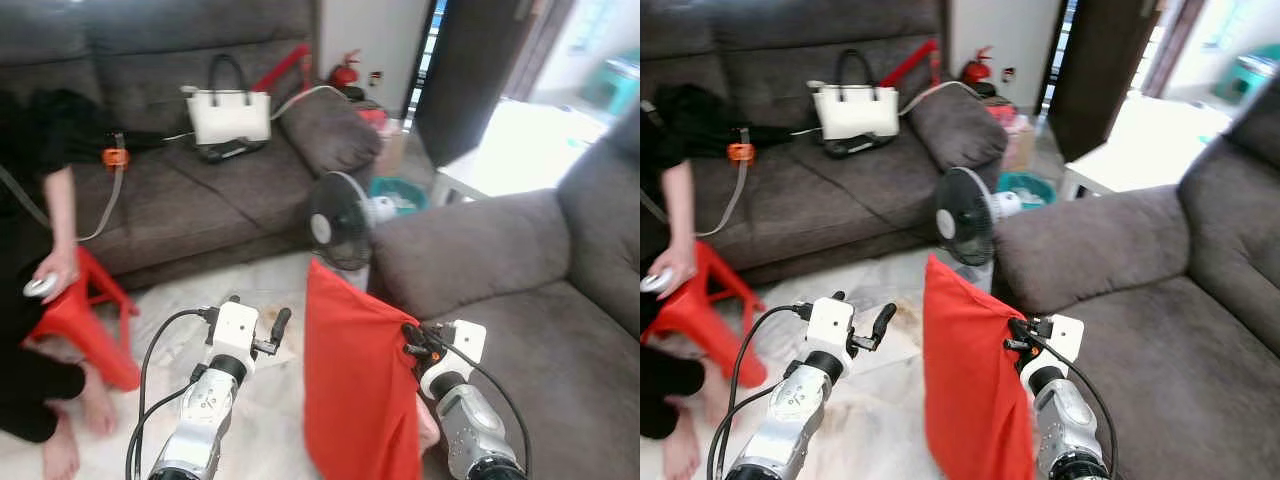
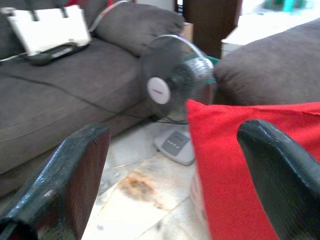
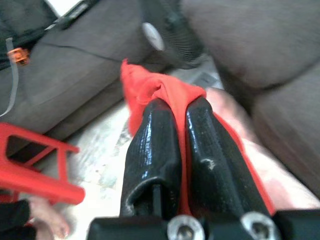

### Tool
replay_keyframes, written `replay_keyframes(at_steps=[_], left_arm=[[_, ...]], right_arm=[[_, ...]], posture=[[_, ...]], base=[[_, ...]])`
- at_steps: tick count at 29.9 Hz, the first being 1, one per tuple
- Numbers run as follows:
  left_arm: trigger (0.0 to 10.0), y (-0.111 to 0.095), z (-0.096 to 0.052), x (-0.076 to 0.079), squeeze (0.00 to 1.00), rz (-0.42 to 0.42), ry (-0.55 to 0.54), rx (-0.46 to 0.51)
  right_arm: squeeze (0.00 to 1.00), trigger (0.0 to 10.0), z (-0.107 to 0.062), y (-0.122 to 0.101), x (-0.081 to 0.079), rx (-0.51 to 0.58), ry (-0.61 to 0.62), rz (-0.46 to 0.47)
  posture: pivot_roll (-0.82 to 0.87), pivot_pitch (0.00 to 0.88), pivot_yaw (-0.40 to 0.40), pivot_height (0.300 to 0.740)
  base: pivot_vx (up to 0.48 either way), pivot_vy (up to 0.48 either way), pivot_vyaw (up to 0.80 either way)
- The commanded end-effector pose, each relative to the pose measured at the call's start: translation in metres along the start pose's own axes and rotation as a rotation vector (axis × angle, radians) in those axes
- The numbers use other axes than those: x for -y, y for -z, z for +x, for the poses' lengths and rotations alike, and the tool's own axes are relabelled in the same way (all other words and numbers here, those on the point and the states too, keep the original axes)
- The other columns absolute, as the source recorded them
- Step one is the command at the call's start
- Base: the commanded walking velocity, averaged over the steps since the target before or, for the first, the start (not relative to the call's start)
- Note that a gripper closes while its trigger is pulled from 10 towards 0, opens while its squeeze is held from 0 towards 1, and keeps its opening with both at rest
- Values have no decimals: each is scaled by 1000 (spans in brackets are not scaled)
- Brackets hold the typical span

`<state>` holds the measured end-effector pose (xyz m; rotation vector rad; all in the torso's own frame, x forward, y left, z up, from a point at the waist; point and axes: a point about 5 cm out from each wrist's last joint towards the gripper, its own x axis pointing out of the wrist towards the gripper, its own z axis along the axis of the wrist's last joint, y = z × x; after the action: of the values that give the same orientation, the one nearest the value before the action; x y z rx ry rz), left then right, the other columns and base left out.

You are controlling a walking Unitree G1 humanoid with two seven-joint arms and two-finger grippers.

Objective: Move the pillow to the sofa from floor

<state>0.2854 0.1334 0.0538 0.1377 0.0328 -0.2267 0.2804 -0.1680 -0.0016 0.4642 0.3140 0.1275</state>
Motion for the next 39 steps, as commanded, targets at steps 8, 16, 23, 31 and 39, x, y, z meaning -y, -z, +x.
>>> replay_keyframes(at_steps=[8,16,23,31,39], left_arm=[[10000,-2,2,2,0,23,25,8],[10000,-1,2,2,0,37,27,1],[10000,0,1,2,0,48,36,0],[10000,1,0,2,0,50,43,-2],[10000,0,1,0,0,56,51,-3]], right_arm=[[0,10000,10,-30,-1,110,-5,-38],[0,10000,9,-29,1,109,15,-42],[0,10000,8,-28,2,108,34,-45],[0,10000,7,-28,4,110,50,-43],[0,10000,6,-29,8,115,80,-43]], posture=[[121,0,-53,740],[118,0,-50,740],[118,0,-44,740],[117,0,-34,740],[119,0,-25,740]], base=[[0,0,-800],[0,-240,-800],[0,0,-800],[0,0,-800],[0,0,-800]])
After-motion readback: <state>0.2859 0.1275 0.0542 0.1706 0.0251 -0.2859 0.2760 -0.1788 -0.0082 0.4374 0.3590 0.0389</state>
